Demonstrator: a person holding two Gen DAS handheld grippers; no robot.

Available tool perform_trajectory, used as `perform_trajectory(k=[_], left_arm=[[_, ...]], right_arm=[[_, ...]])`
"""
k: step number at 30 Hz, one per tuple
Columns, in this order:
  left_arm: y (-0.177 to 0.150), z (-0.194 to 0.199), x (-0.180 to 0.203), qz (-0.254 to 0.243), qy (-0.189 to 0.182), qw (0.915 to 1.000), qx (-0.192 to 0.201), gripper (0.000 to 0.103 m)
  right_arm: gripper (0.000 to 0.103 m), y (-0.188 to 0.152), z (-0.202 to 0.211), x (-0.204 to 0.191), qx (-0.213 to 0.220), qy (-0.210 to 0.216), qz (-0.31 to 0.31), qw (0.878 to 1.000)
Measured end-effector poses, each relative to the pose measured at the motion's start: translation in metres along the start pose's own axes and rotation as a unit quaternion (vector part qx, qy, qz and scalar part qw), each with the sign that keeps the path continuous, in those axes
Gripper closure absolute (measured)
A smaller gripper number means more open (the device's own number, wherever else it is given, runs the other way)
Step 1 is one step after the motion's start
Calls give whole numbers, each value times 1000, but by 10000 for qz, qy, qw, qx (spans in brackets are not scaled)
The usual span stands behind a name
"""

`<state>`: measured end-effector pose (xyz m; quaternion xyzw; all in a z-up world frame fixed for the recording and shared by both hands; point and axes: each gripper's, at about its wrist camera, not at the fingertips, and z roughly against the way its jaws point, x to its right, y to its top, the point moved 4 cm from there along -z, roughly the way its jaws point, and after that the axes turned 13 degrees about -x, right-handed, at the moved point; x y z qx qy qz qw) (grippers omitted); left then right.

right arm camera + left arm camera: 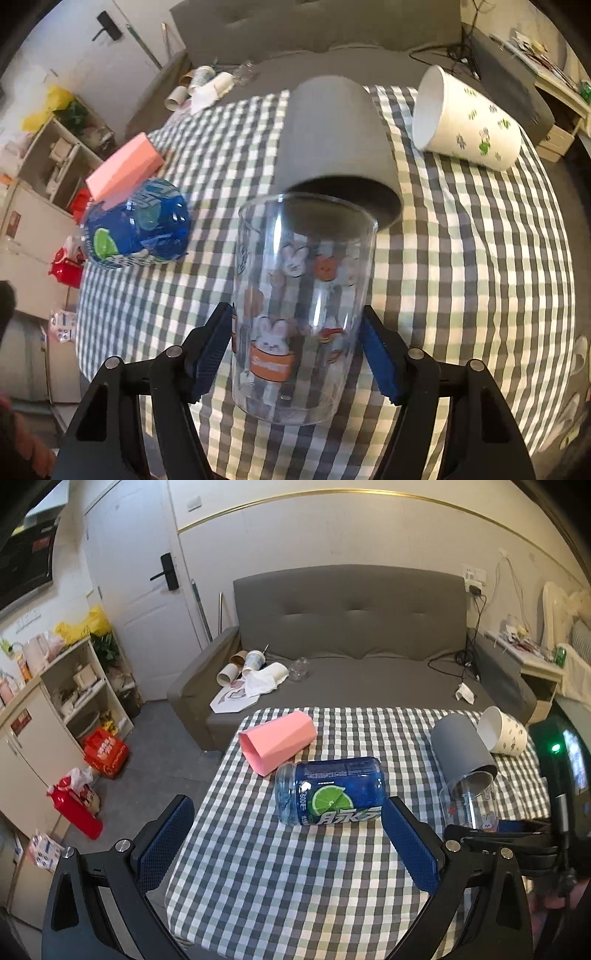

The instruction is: Flip cup upside down

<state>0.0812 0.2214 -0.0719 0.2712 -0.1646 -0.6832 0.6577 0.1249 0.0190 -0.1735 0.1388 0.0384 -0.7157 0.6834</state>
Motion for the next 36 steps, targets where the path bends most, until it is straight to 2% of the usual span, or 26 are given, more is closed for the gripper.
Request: perform_trajectory(k=[2,6,8,10,13,15,17,19,24,26,29,36], left_arm=[[2,-2,4,2,0,10000,-22,0],[6,2,9,8,-69,10000,52,0],[9,7,11,-11,-96,9999,106,0],[11,16,13,-6,-141,9997,204,0],[14,31,26,-129,-152,9991,371,0],[14,40,37,-65,-402,9986,342,0],[10,43,56,-18,-706,9971,272,0],[3,39,77,-109,-754,9970,155,0],[-22,14,124,-426,-1019,9935,-263,0],[-29,3,133,-366,-1137,9920,-418,0],[-37,-15,142,-374,-1117,9908,-671,0],[-47,-37,162,-571,-1218,9866,-924,0]], right_arm=[[35,-1,5,-1,71,12,120,9999],[25,-16,27,4,151,34,368,9992],[23,-26,50,9,441,-63,498,9978],[15,-30,72,13,793,-168,535,9953],[14,-39,112,20,1459,-554,556,9862],[14,-46,132,27,1827,-840,544,9781],[14,-52,144,35,1985,-862,415,9754],[14,-58,151,46,2051,-843,251,9748],[14,-62,158,66,2217,-1198,56,9677],[14,-65,159,72,2240,-1231,49,9668],[14,-67,159,78,2234,-1254,95,9666],[14,-61,146,79,2090,-1257,263,9694]])
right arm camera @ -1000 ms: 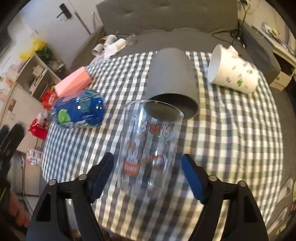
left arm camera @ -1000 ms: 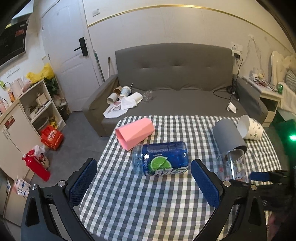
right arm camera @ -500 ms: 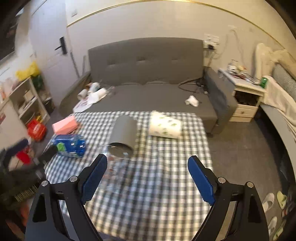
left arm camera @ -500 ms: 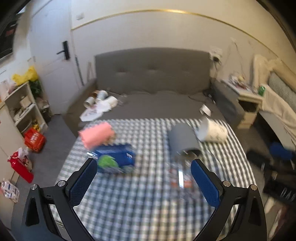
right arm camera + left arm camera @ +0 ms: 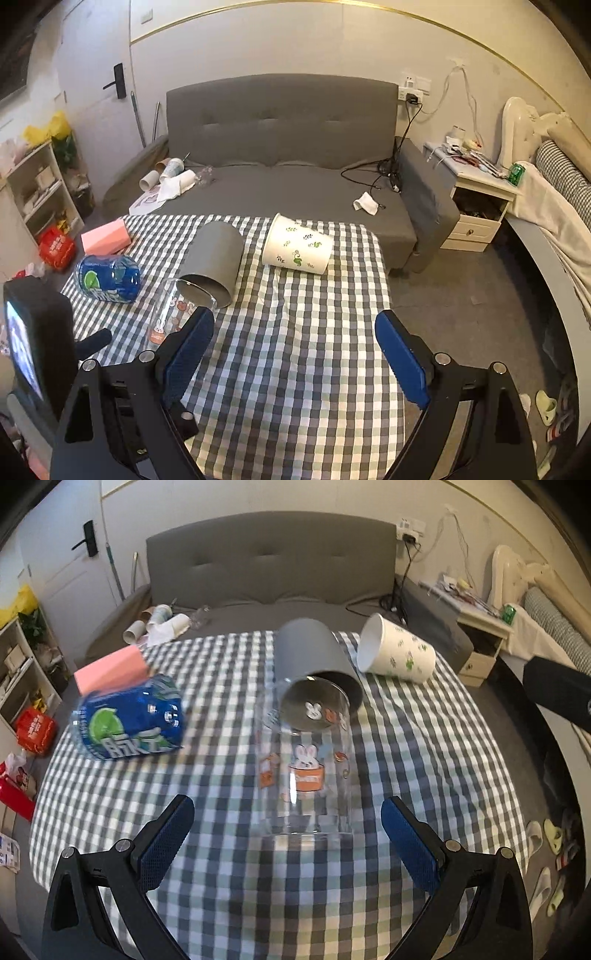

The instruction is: Flip cup upside down

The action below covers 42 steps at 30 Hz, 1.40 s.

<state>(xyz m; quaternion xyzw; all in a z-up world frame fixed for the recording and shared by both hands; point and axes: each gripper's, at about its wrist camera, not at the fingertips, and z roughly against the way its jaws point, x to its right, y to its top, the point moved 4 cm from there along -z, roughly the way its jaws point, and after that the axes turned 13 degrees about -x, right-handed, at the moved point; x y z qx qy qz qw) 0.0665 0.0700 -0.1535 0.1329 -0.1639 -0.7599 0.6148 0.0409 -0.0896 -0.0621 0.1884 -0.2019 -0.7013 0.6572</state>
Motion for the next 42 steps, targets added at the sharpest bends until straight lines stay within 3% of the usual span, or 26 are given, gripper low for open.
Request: perform_trajectory(k=[3,4,6,10,18,26,42], left_arm=[[0,-7,7,-118,-89,9999,-57,2],[-1,-8,8,-163,-115,9998,-70,7],[-2,-15,12,-296,-109,9993,-182,26],[-6,-23,15,-438,13,9983,-373,41],[-5,-6,9,-420,-179,9984,-320,42],[4,20,0,-586,-149,9979,-220,42],[27,24,-28,-448,-53,9987,-252,43]], right_arm=[[14,0,-6,3,-57,-10,13,10000],[14,0,-7,4,-70,-24,18,10000],[14,1,-8,7,-61,-89,18,9999],[14,3,-7,11,-28,-55,-67,10000],[14,3,-5,8,-14,-26,-51,10000],[14,2,1,2,16,24,-22,10000],[14,-1,-1,-3,-35,28,84,10000]])
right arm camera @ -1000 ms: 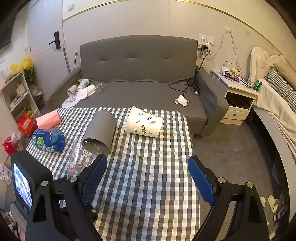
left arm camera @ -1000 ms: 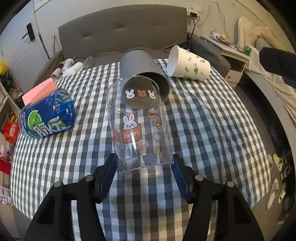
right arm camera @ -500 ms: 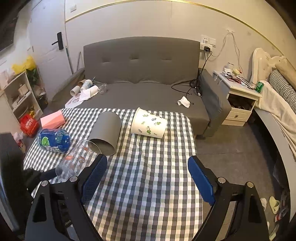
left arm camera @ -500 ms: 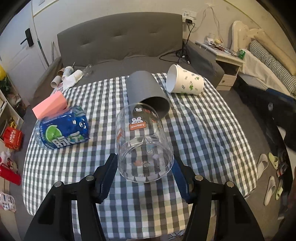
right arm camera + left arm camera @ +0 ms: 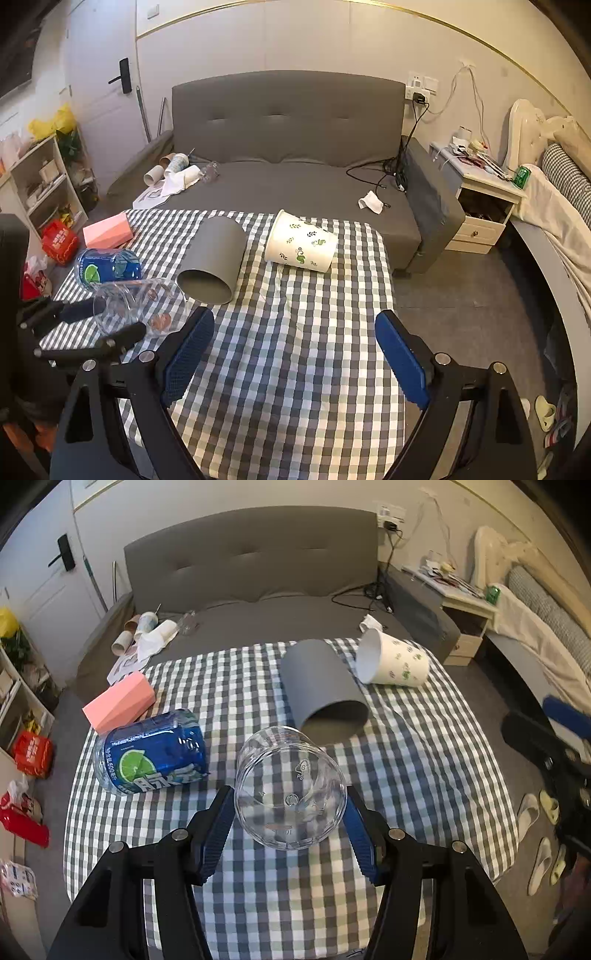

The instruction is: Flip cup upside down

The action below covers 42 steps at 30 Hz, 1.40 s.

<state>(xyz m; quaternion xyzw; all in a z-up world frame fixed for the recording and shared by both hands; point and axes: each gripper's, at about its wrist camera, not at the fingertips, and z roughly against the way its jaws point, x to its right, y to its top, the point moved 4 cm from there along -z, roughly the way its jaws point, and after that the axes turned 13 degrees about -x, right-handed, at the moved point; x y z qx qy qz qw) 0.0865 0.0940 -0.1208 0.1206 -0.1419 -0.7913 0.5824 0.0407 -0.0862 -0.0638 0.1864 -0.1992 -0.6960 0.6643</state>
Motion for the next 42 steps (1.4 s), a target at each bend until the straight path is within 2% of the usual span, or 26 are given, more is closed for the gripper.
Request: perform_trajectory(k=[4,6,11,18,20,24,31,34,37,38,42], left_arm=[[14,-6,-11,163,-90,9998,-46,43],[20,-7,-15,222,-22,9997,-37,43],[30,-13,-25,256,7,9996,-103,43],[35,-15,-27,160,18,9999,14,43],[34,-16,-25,58,25,10000,47,40],[31,-17,-24,-47,2,10000,33,26],[18,-1,-31,-44,-126,9998,140,26],[10,21,-38,1,-120,9991,408,26],[2,49,-47,114,-78,9962,855,26],[-1,61,-51,128,-11,9940,1090,26],[-10,90,-65,327,167,9859,1634,26]], right_arm=[[14,1,-1,-2,-18,-1,35,10000],[14,0,-1,-4,-16,-9,66,10000],[14,0,-4,-3,-43,-38,75,10000],[14,0,-7,-4,-87,-45,79,9999],[14,0,-8,-4,-100,-53,83,9999],[14,1,-9,-4,-113,-52,54,9999],[14,0,-7,-6,-55,-30,97,9999],[14,0,-2,-8,46,48,88,9999],[14,0,6,-12,198,156,71,9997],[14,0,10,-13,270,201,64,9994],[14,1,26,-26,578,313,141,9977]])
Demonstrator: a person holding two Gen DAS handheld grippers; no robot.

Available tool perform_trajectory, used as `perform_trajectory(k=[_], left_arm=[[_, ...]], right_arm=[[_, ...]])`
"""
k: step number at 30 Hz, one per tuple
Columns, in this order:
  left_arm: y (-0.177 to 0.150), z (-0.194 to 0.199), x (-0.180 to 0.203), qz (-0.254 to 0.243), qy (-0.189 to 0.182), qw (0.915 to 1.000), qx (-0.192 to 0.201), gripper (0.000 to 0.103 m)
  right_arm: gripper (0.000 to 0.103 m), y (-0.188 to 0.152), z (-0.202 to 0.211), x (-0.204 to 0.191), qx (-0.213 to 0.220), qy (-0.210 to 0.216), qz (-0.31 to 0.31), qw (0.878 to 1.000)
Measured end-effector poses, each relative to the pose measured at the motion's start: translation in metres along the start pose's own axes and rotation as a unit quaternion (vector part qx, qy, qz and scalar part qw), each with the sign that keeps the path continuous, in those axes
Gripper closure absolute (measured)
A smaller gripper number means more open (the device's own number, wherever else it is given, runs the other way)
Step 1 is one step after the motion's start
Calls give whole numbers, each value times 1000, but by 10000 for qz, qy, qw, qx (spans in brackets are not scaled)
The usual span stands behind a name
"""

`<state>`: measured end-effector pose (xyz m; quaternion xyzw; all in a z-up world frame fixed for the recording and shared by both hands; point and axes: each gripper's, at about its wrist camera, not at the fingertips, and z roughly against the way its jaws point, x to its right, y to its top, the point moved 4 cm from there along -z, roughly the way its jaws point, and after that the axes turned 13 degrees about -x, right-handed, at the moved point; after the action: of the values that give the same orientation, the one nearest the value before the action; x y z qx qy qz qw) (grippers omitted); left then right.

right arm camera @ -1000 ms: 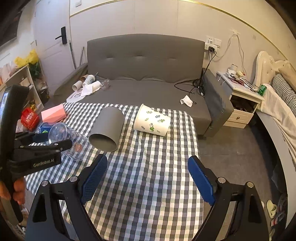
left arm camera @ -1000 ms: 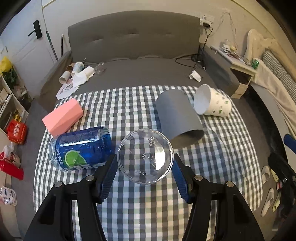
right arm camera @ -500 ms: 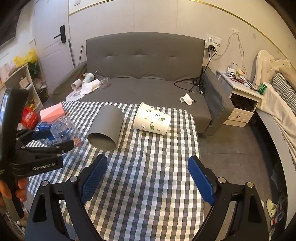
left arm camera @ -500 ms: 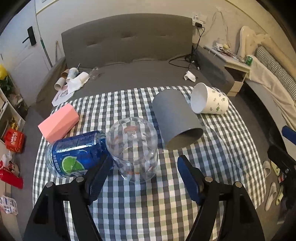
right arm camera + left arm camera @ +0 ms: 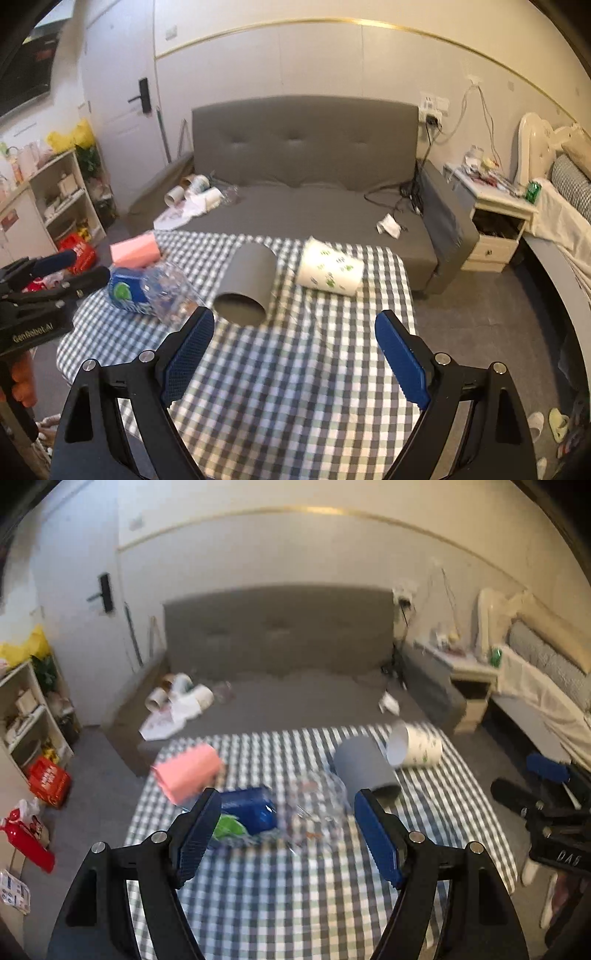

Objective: Flip cup upside down
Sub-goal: 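Lower the glass cup beside the blue bottle and open the left tool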

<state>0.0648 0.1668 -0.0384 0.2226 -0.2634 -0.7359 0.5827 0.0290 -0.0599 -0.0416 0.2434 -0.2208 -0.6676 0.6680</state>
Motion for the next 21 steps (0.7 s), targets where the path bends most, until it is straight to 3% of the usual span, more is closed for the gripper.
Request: perform_trajectory(k=[5,10,14,21], left_arm=[[-9,20,-19,263,155,9981,535,25],[-21,15,-28,126,404,9963,749,12],[-24,11,-33,139,351,9971,659,2],[-27,9,-56,711,334,9956,514,0]], right_arm=[[14,-1,7,-21,168,129,182,9996],[14,-4,-1,-33,105,240,195,9995],[14,-6,-7,-39,73,232,179,9995],[4,-11,-15,-43,30,70,277,9996]])
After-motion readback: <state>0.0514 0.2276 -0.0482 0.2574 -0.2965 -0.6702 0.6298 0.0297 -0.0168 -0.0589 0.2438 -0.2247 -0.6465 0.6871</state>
